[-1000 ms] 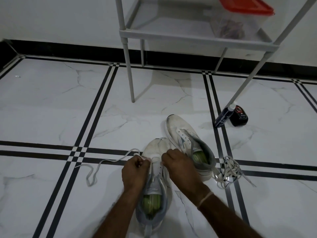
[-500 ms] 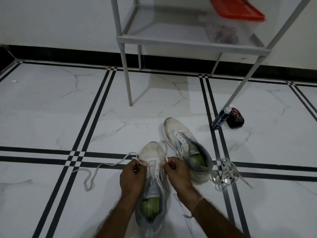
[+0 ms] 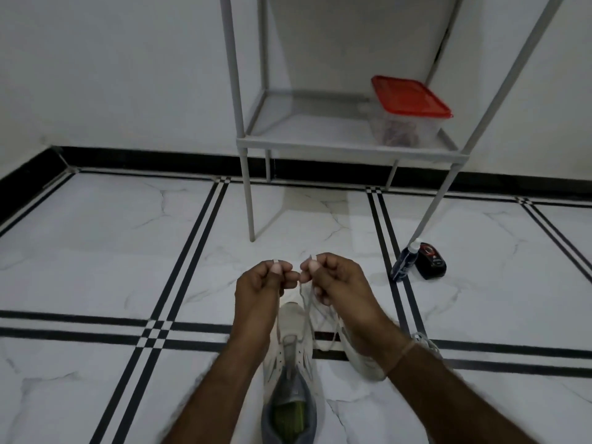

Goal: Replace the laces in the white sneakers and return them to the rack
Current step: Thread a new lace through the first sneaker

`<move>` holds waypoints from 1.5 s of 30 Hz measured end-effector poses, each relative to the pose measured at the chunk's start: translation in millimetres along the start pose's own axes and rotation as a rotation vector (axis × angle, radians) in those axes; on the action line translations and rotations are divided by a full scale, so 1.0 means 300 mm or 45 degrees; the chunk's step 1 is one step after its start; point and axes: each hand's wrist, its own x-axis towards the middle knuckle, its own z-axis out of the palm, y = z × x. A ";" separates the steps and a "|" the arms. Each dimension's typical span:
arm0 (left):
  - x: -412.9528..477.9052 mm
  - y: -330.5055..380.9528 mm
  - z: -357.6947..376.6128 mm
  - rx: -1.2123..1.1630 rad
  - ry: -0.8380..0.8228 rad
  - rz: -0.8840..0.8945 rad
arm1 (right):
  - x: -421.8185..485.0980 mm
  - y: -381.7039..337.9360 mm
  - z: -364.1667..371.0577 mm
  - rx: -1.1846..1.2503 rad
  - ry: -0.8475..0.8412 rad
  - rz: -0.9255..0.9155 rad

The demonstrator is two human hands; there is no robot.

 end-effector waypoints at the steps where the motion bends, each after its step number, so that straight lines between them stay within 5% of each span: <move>1: 0.002 0.042 0.001 -0.024 -0.009 0.031 | 0.001 -0.039 -0.003 0.011 -0.005 -0.025; 17: 0.025 0.617 0.064 -0.234 -0.077 0.492 | 0.063 -0.594 0.008 0.046 0.024 -0.434; 45: 0.096 0.983 0.048 -0.268 0.016 0.653 | 0.116 -0.959 0.083 0.029 0.080 -0.721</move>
